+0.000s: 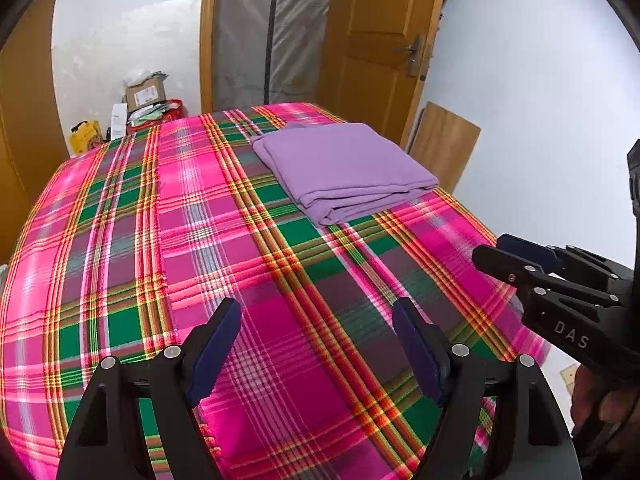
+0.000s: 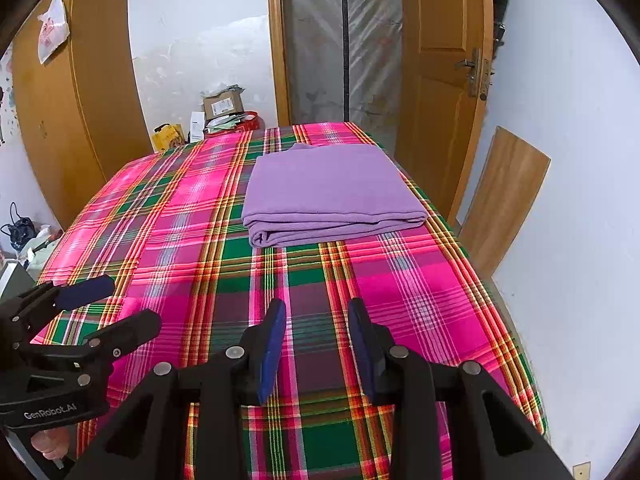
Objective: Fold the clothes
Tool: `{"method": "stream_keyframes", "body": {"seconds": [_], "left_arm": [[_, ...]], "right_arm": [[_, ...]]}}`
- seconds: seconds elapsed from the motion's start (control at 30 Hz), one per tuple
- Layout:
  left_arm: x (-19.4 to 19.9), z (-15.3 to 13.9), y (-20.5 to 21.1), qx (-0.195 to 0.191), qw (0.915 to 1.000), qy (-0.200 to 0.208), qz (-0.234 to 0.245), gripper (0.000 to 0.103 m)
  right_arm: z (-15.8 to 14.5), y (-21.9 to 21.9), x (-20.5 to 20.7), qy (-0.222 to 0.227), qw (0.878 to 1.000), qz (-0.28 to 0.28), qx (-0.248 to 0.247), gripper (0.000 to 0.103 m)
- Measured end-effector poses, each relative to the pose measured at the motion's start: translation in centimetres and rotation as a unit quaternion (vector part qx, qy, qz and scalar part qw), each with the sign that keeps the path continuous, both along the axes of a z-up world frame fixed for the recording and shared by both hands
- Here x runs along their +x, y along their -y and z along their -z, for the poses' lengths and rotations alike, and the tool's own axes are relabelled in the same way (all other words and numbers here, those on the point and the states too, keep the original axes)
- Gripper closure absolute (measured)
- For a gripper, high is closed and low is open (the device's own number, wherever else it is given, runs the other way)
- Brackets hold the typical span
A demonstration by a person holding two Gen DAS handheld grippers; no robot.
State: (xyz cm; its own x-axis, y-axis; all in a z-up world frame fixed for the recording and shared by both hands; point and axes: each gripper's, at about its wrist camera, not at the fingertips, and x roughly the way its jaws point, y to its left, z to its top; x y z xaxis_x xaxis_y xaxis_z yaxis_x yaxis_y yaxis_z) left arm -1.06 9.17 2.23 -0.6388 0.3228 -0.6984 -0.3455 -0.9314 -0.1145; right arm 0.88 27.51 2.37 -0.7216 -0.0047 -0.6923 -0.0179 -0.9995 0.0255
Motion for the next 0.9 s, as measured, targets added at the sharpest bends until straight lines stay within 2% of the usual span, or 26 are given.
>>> {"method": "stream_keyframes", "body": {"seconds": [0.9], "left_arm": [[-0.56,0.27,0.20,0.005,0.9999,0.006,-0.014,0.024]], "right_arm": [[0.08,-0.27,-0.36,0.004,1.000,0.004,0.001,0.070]]}}
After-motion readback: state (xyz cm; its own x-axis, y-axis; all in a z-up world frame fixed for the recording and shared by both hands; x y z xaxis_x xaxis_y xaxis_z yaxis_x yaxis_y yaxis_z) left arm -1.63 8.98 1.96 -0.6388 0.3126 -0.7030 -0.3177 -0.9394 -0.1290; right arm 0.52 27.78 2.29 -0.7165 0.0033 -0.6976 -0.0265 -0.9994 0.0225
